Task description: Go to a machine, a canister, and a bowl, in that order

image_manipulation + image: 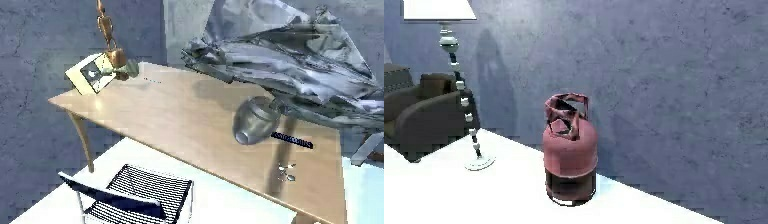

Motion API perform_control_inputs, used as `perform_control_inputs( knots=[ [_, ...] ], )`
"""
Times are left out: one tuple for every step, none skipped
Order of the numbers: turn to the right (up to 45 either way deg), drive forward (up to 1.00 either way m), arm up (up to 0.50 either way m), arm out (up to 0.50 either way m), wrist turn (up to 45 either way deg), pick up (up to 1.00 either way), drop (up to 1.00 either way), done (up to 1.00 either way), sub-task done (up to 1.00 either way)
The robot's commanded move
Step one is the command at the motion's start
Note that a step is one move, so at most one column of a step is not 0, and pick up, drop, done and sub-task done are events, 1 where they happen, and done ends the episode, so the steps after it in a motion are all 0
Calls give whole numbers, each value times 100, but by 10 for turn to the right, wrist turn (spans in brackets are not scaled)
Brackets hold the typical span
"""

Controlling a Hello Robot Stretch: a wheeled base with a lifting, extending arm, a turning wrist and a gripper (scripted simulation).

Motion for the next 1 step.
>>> perform_control_inputs(
  knots=[
    [-180,0,0,0,0,0,0,0,0]
  ],
)
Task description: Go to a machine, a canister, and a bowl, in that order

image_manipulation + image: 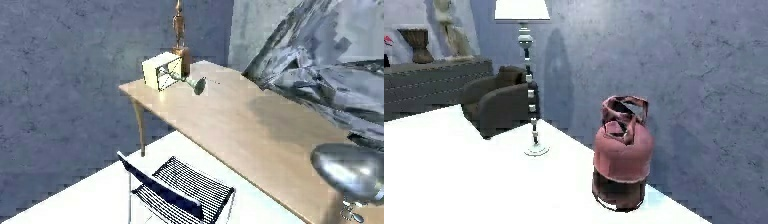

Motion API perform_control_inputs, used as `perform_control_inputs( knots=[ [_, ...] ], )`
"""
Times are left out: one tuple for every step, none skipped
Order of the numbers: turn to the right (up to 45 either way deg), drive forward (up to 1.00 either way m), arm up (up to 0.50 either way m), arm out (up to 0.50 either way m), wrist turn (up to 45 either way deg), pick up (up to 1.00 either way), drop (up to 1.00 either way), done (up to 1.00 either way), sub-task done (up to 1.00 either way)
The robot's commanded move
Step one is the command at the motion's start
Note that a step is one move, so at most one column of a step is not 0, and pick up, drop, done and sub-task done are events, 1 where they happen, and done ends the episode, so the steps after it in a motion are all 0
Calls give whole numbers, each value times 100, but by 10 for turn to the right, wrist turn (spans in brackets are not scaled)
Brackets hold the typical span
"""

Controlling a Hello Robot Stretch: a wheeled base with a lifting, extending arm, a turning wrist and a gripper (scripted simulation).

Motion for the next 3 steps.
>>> perform_control_inputs(
  knots=[
    [0,15,0,0,0,0,0,0,0],
    [-450,0,0,0,0,0,0,0,0],
    [-270,0,0,0,0,0,0,0,0]
  ],
)
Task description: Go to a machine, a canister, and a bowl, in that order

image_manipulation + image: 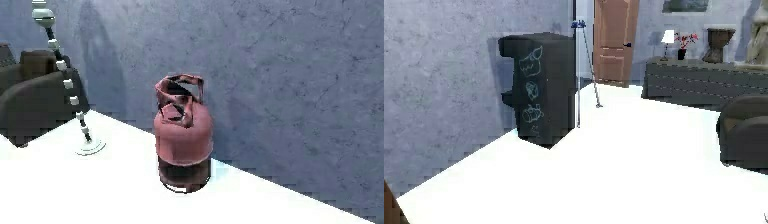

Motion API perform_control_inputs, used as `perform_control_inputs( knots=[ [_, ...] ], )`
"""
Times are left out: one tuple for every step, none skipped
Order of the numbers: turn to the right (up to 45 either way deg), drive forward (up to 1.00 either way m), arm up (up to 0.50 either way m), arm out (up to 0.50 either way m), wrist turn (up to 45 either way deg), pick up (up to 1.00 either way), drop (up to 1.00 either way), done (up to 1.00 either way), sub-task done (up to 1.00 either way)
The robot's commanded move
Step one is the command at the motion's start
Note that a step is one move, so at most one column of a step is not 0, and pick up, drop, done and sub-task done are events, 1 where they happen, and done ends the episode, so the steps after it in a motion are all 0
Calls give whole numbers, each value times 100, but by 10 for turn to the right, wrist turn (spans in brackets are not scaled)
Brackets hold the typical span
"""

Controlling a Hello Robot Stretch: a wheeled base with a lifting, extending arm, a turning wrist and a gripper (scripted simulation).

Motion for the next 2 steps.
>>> perform_control_inputs(
  knots=[
    [0,100,0,0,0,0,0,0,0],
    [-120,0,0,0,0,0,0,0,0]
  ],
)
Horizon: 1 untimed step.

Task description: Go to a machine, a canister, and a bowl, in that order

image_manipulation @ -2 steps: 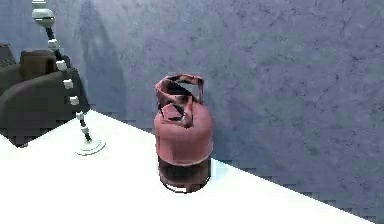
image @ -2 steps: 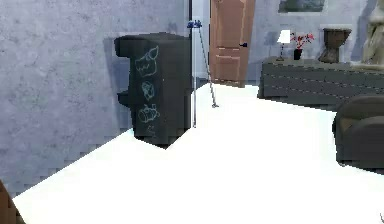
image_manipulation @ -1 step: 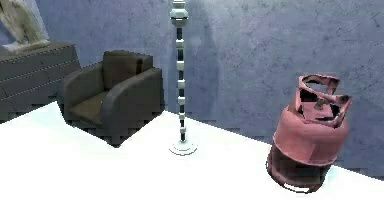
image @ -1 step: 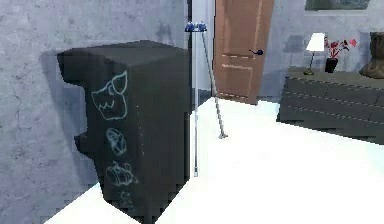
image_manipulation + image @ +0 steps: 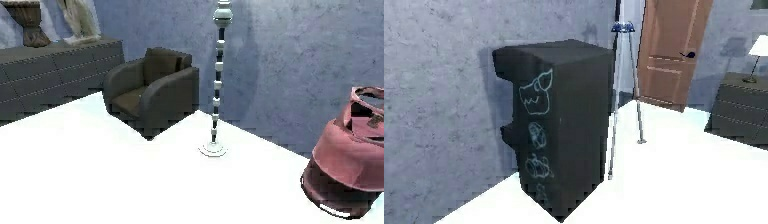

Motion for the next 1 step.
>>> perform_control_inputs(
  knots=[
    [0,30,0,0,0,0,0,0,0]
  ],
)
